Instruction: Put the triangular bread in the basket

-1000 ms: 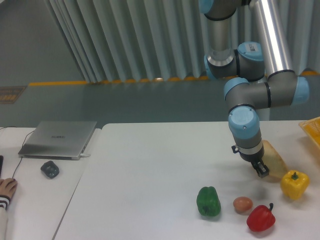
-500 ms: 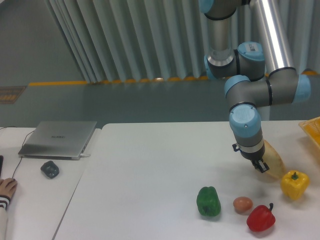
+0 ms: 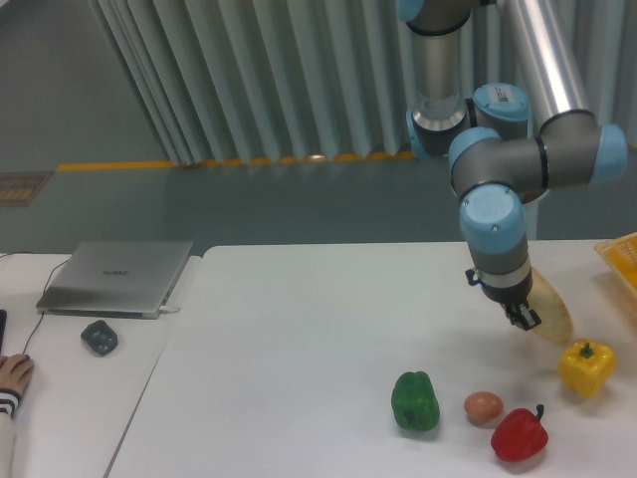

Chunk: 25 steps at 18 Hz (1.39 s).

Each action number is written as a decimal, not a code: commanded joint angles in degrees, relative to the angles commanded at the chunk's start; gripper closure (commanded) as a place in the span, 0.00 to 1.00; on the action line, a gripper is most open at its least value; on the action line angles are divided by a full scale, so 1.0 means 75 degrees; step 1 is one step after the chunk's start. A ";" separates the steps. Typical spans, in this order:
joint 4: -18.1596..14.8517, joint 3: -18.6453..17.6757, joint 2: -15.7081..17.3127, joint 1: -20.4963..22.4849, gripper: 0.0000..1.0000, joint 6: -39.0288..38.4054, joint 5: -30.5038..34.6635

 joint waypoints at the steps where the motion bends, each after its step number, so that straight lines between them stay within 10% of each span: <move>1: -0.0129 0.0093 0.0047 0.0105 0.98 0.0140 0.0000; 12: -0.0423 0.0375 0.0340 0.1827 0.98 0.3584 0.0012; 25: 0.0526 0.0352 0.0071 0.3609 0.76 0.6305 -0.0082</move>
